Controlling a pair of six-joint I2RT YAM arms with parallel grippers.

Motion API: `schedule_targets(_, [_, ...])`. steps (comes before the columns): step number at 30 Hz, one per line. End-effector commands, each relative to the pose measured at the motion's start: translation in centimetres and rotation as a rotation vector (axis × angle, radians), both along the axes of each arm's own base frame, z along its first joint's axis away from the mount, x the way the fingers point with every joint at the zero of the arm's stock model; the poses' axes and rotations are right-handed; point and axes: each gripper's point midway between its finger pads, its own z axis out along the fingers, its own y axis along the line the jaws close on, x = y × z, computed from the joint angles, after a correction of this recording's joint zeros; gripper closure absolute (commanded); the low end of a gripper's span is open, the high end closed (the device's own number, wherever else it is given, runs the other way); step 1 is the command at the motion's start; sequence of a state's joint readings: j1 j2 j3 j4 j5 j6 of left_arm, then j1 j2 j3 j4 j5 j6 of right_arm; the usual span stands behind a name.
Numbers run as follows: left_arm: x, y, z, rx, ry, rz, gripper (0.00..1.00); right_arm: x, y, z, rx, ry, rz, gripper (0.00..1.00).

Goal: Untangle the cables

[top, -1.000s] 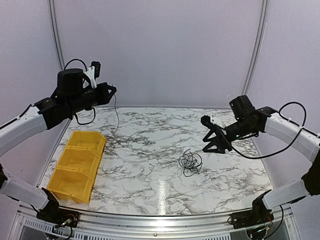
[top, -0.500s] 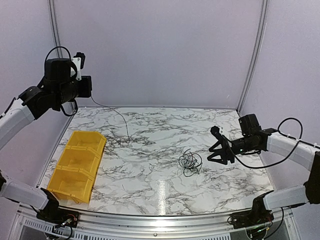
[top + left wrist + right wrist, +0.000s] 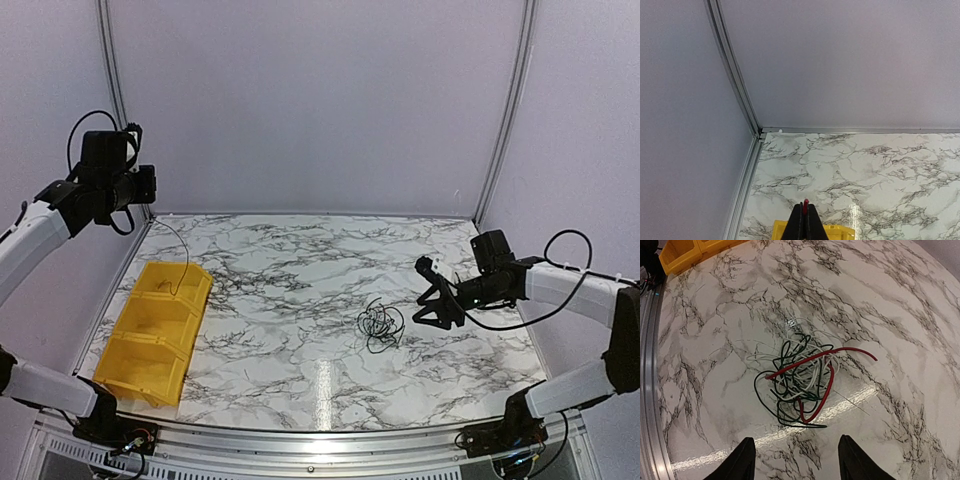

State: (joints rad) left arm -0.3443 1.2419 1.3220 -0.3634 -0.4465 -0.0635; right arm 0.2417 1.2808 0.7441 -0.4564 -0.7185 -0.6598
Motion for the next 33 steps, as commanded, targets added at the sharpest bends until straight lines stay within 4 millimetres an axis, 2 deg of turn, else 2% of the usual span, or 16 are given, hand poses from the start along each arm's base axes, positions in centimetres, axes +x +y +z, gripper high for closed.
schedule_targets(1, [0.0,1.8,-1.6,0.007,0.009,0.046,1.0,1.2,0.0,0.6,-0.013,-0.037,-0.002,0.43])
schedule_targets(6, [0.4,2.9,-4.5,0.01,0.058,0.069,1.0,1.3,-0.1,0.2,-0.023,-0.028,-0.004,0.43])
schedule_targets(20, [0.3,5.5,-7.2,0.025,0.101,0.158,1.0,1.4,-0.2,-0.3,-0.034,-0.014,-0.004,0.43])
schedule_targets(24, [0.1,5.1,-9.9,0.0,0.155,0.147,1.0,1.4,-0.2,-0.4,-0.036,-0.013,-0.005,0.43])
schedule_targets(33, [0.0,4.7,-17.5,0.013,0.342,0.138,1.0,1.3,-0.2,-0.7,-0.042,-0.002,0.004,0.43])
